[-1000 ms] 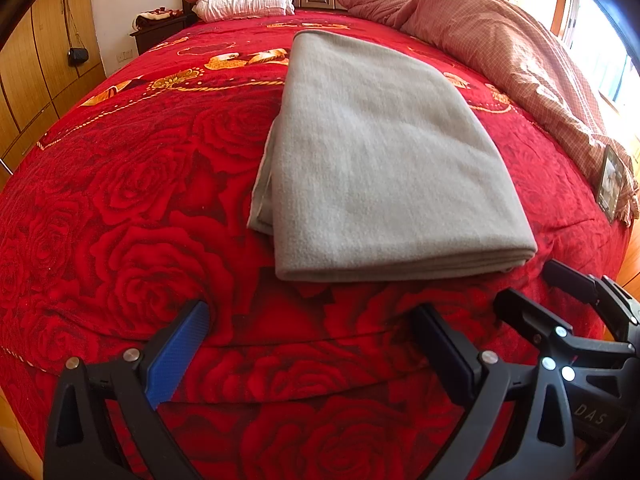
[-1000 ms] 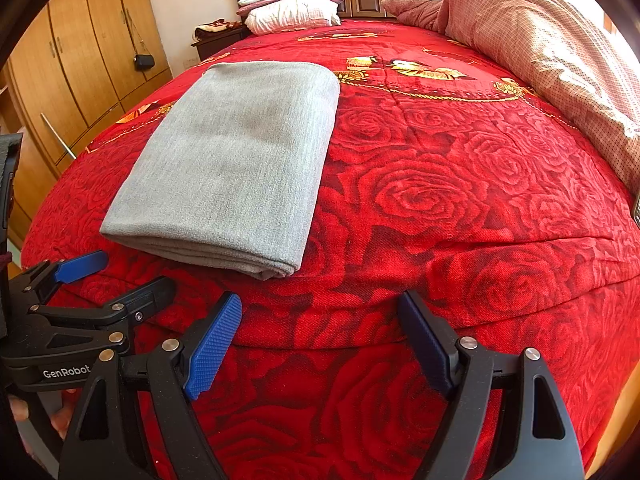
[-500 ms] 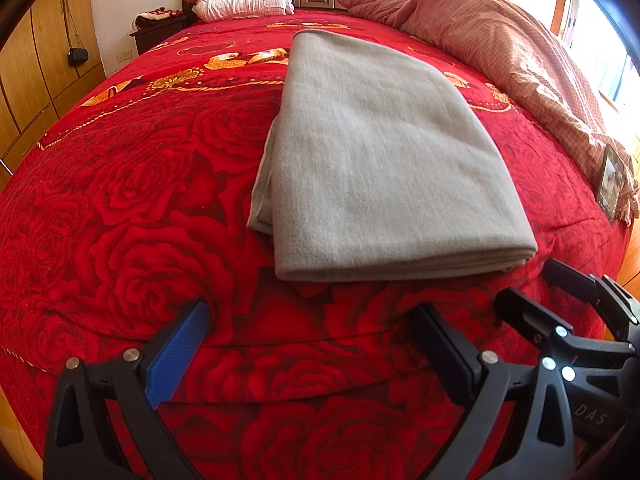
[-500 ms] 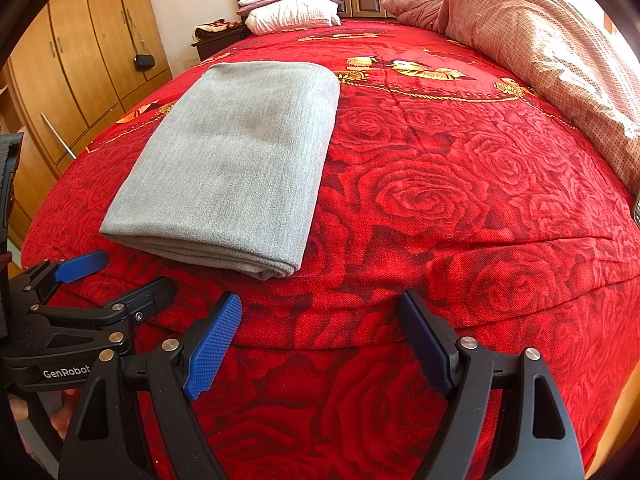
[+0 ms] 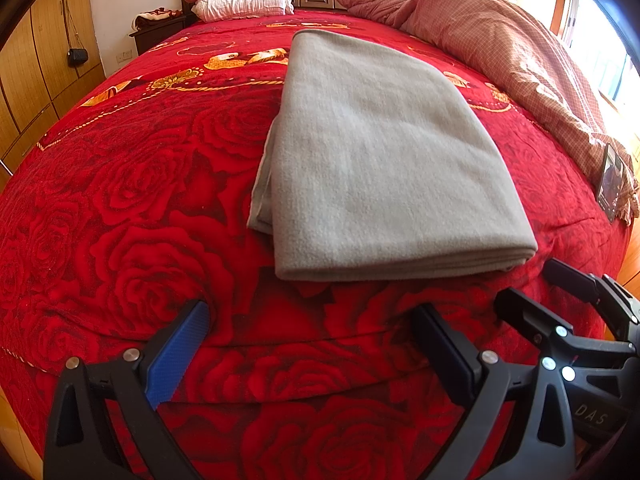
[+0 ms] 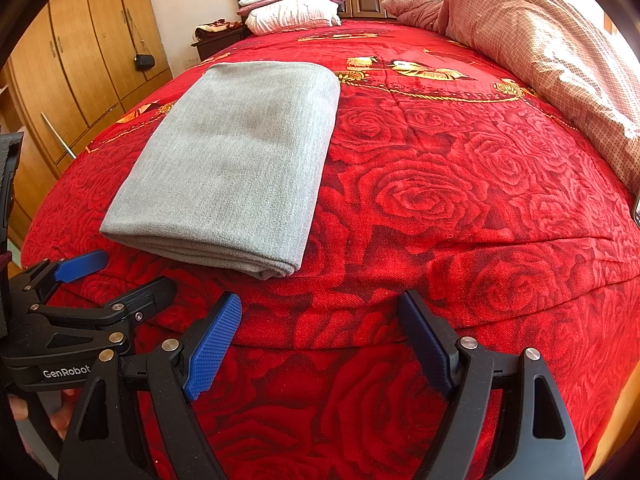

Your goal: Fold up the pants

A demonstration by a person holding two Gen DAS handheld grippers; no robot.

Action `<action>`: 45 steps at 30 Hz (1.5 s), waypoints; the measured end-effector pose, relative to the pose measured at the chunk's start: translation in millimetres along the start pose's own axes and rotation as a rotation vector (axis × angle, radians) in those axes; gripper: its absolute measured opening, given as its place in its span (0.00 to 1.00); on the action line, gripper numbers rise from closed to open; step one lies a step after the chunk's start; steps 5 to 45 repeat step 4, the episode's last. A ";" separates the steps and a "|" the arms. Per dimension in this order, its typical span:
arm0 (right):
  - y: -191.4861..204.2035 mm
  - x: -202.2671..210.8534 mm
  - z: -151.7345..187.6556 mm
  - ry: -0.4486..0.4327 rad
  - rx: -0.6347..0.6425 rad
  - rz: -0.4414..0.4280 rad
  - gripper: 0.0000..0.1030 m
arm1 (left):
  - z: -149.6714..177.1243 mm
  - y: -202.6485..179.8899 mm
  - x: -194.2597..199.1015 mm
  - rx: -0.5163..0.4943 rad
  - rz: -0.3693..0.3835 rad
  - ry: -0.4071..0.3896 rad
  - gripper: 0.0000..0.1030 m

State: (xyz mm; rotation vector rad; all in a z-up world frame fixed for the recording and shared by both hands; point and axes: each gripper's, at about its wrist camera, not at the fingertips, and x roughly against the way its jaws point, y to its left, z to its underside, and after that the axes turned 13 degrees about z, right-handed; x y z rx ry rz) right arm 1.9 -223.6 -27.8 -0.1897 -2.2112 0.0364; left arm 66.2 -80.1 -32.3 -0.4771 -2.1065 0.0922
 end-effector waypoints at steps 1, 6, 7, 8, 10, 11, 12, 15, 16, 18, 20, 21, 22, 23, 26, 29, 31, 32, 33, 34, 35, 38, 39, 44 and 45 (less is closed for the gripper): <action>0.0 0.0 0.0 0.000 0.000 0.000 0.80 | 0.0 -0.1 0.0 0.000 0.000 0.000 1.00; 0.1 -0.1 0.1 0.000 0.000 0.000 0.80 | 0.0 -0.3 0.0 0.000 0.000 0.000 1.00; 0.1 -0.1 0.1 0.000 0.000 0.000 0.80 | 0.0 -0.3 0.0 0.000 0.000 0.000 1.00; 0.1 -0.1 0.1 0.000 0.000 0.000 0.80 | 0.0 -0.3 0.0 0.000 0.000 0.000 1.00; 0.1 -0.1 0.1 0.000 0.000 0.000 0.80 | 0.0 -0.3 0.0 0.000 0.000 0.000 1.00; 0.1 -0.1 0.1 0.000 0.000 0.000 0.80 | 0.0 -0.3 0.0 0.000 0.000 0.000 1.00; 0.1 -0.1 0.1 0.000 0.000 0.000 0.80 | 0.0 -0.3 0.0 0.000 0.000 0.000 1.00; 0.1 -0.1 0.1 0.000 0.000 0.000 0.80 | 0.0 -0.3 0.0 0.000 0.000 0.000 1.00; 0.1 -0.1 0.1 0.000 0.000 0.000 0.80 | 0.0 -0.3 0.0 0.000 0.000 0.000 1.00; 0.1 -0.1 0.1 0.000 0.000 0.000 0.80 | 0.0 -0.3 0.0 0.000 0.000 0.000 1.00; 0.1 -0.1 0.1 0.000 0.000 0.000 0.80 | 0.0 -0.3 0.0 0.000 0.000 0.000 1.00; 0.1 -0.1 0.1 0.000 0.000 0.000 0.80 | 0.0 -0.3 0.0 0.000 0.000 0.000 1.00; 0.1 -0.1 0.1 0.000 0.000 0.000 0.80 | 0.0 -0.3 0.0 0.000 0.000 0.000 1.00; 0.1 -0.1 0.1 0.000 0.000 0.000 0.80 | 0.0 -0.3 0.0 0.000 0.000 0.000 1.00; 0.1 -0.1 0.1 0.000 0.000 0.000 0.80 | 0.0 -0.3 0.0 0.000 0.000 0.000 1.00; 0.1 -0.1 0.1 0.000 0.000 0.000 0.80 | 0.0 -0.3 0.0 0.000 0.000 0.000 1.00; 0.1 -0.1 0.1 0.000 0.000 0.000 0.80 | 0.0 -0.3 0.0 0.000 0.000 0.000 1.00; 0.1 -0.1 0.1 0.000 0.000 0.000 0.80 | 0.0 -0.3 0.0 0.000 0.000 0.000 1.00; 0.1 -0.1 0.1 0.000 0.000 0.000 0.80 | 0.0 -0.3 0.0 0.000 0.000 0.000 1.00; 0.1 -0.1 0.1 0.000 0.000 0.000 0.80 | 0.0 -0.3 0.0 0.000 0.000 0.000 1.00; 0.1 -0.1 0.1 0.000 0.000 0.000 0.80 | 0.0 -0.3 0.0 0.000 0.000 0.000 1.00; 0.1 -0.1 0.1 0.000 0.000 0.000 0.80 | 0.0 -0.3 0.0 0.000 0.000 0.000 1.00; 0.1 -0.1 0.1 0.000 0.000 0.000 0.80 | 0.0 -0.3 0.0 0.000 0.000 0.000 1.00; 0.1 -0.1 0.1 0.000 0.000 0.000 0.80 | 0.0 -0.3 0.0 0.000 0.000 0.000 1.00; 0.1 -0.1 0.1 0.000 0.000 0.000 0.80 | 0.0 -0.3 0.0 0.000 0.000 0.000 1.00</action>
